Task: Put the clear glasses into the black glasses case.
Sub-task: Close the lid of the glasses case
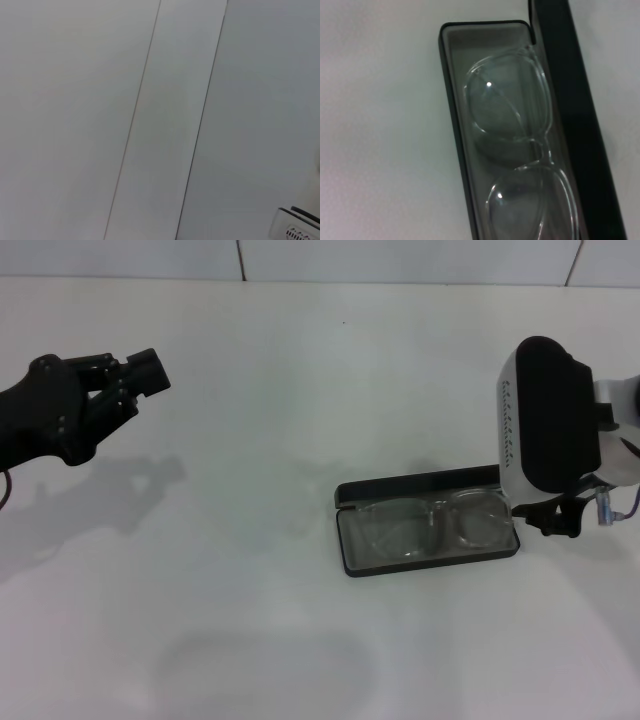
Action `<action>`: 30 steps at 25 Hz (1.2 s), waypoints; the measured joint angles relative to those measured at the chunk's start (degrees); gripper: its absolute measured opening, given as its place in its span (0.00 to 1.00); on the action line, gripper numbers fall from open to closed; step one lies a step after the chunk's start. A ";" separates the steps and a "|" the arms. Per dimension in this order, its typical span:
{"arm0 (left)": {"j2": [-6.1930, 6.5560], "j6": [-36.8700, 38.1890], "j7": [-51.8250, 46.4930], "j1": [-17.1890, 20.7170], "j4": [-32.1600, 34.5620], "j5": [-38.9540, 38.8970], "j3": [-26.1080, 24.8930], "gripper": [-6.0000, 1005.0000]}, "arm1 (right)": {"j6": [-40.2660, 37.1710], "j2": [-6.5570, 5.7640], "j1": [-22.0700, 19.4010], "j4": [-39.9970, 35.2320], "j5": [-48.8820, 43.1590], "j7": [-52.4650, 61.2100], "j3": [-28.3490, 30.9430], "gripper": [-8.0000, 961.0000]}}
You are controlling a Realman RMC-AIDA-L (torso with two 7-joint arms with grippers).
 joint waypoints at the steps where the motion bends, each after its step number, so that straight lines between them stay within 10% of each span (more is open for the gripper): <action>1: 0.00 0.00 0.00 0.00 0.00 0.00 0.00 0.12 | 0.00 0.00 0.00 0.00 0.00 0.00 0.00 0.13; 30: 0.09 -0.22 -3.97 -4.53 -0.09 -0.05 -0.01 0.12 | -13.12 0.01 -3.15 -15.06 8.45 4.87 6.77 0.13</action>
